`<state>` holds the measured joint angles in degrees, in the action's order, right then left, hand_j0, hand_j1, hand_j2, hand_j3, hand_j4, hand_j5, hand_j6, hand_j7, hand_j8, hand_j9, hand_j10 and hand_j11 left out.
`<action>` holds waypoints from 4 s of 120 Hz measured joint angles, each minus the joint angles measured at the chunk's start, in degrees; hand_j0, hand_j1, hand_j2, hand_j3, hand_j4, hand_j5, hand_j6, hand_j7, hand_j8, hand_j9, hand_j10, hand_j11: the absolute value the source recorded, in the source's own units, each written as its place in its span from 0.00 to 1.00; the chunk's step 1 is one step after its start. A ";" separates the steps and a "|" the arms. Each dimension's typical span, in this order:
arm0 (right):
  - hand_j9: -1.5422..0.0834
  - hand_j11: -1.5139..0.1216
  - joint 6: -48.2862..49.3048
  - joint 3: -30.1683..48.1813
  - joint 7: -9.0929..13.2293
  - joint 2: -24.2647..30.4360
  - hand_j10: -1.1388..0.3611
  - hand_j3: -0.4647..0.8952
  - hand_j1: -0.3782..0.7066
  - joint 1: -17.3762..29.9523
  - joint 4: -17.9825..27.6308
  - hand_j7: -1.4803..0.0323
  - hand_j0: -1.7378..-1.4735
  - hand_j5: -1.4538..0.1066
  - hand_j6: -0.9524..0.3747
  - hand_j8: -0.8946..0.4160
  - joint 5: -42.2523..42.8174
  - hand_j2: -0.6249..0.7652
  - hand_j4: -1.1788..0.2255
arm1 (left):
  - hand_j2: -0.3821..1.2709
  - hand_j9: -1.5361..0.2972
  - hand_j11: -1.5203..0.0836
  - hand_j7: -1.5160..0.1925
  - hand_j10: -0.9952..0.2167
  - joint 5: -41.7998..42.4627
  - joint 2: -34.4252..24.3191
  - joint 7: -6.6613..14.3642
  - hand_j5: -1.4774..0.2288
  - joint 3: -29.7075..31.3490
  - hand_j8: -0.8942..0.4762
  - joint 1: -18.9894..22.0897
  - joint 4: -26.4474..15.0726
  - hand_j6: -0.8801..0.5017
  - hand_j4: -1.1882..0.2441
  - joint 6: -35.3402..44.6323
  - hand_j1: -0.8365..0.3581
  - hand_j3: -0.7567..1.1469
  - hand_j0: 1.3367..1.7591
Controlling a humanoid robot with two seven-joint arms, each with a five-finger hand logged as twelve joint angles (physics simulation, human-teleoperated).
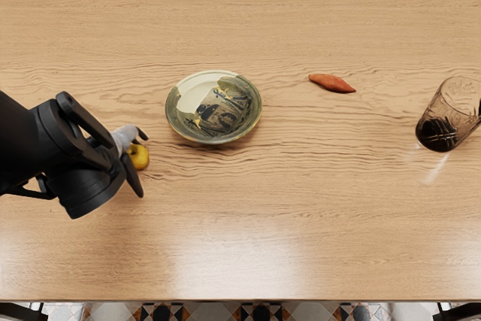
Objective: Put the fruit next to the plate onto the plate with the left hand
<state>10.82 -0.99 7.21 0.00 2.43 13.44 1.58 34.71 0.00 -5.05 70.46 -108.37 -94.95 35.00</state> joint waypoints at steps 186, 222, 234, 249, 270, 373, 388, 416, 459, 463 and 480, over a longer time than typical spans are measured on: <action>0.94 0.91 -0.01 -0.01 0.00 0.00 0.75 0.34 0.04 -0.01 -0.01 0.97 0.30 0.92 0.71 0.67 0.00 0.45 0.83 | 0.27 0.60 0.68 0.63 0.54 1.20 0.00 0.22 0.61 0.79 0.41 0.97 3.07 0.39 0.59 0.00 0.66 0.40 0.76; 0.94 0.91 0.00 -0.01 0.00 0.00 0.75 0.34 0.04 -0.01 0.00 0.97 0.30 0.92 0.71 0.67 0.00 0.45 0.83 | 0.28 0.57 0.64 0.60 0.51 1.18 0.00 0.22 0.58 0.95 0.38 0.97 3.11 0.37 0.57 0.00 0.62 0.40 0.76; 0.94 0.91 0.00 -0.01 0.00 0.00 0.75 0.34 0.04 0.00 0.00 0.97 0.30 0.92 0.71 0.67 0.00 0.45 0.83 | 0.28 0.57 0.64 0.60 0.51 1.19 0.00 0.22 0.58 0.98 0.37 0.97 3.11 0.36 0.56 0.00 0.61 0.40 0.76; 0.94 0.91 0.00 -0.01 0.00 0.00 0.75 0.34 0.04 0.01 0.00 0.97 0.30 0.92 0.71 0.67 0.00 0.45 0.83 | 0.28 0.56 0.64 0.59 0.50 1.26 0.00 0.22 0.57 0.99 0.37 1.05 3.21 0.36 0.56 0.00 0.61 0.40 0.76; 0.94 0.91 -0.01 0.01 0.00 0.00 0.75 0.34 0.04 0.01 0.00 0.97 0.30 0.92 0.71 0.67 0.00 0.45 0.83 | 0.28 0.56 0.63 0.59 0.50 1.31 0.00 0.22 0.57 1.24 0.37 1.39 3.91 0.36 0.56 0.00 0.60 0.40 0.76; 0.94 0.91 -0.01 -0.01 0.00 0.00 0.75 0.34 0.04 0.00 0.00 0.97 0.30 0.92 0.71 0.67 0.00 0.45 0.83 | 0.33 0.44 0.50 0.47 0.36 0.89 0.00 1.78 0.45 -0.42 0.26 2.01 4.08 0.30 0.44 0.02 0.45 0.40 0.76; 0.94 0.91 -0.01 -0.01 0.00 0.00 0.75 0.34 0.04 0.00 -0.01 0.97 0.30 0.92 0.71 0.67 0.00 0.45 0.83 | 0.51 0.34 0.37 0.35 0.25 0.37 0.00 1.73 0.33 -1.66 0.18 1.50 4.05 0.28 0.38 -0.07 0.44 0.40 0.76; 0.94 0.91 -0.01 -0.01 0.00 0.00 0.75 0.34 0.04 -0.01 0.00 0.97 0.30 0.92 0.71 0.67 0.00 0.45 0.83 | 0.53 0.25 0.27 0.25 0.16 0.87 0.00 1.87 0.21 -1.85 0.23 -1.31 3.78 0.33 0.44 -0.29 0.44 0.40 0.75; 0.94 0.91 -0.01 0.00 0.00 0.00 0.75 0.34 0.04 0.00 -0.02 0.97 0.30 0.92 0.71 0.67 0.00 0.45 0.83 | 0.62 0.21 0.22 0.21 0.12 1.65 0.00 1.74 0.17 -5.25 0.21 -8.08 7.26 0.34 0.44 -0.24 0.41 0.40 0.75; 0.94 0.91 0.00 -0.01 0.00 0.00 0.75 0.34 0.04 -0.01 -0.01 0.97 0.30 0.92 0.71 0.67 0.00 0.45 0.83 | 0.62 0.20 0.22 0.21 0.12 1.60 0.00 1.74 0.16 -5.88 0.21 -7.90 8.06 0.36 0.44 -0.27 0.40 0.40 0.75; 0.94 0.91 0.00 -0.01 0.00 0.00 0.75 0.34 0.04 0.00 -0.01 0.97 0.30 0.92 0.71 0.67 0.00 0.45 0.83 | 0.64 0.27 0.30 0.28 0.19 1.62 0.00 1.67 0.24 -7.82 0.22 -6.97 11.45 0.33 0.43 -0.12 0.39 0.40 0.75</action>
<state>10.82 -1.00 7.21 0.00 2.43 13.43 1.58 36.33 0.00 -3.39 62.63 -115.35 -83.51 34.88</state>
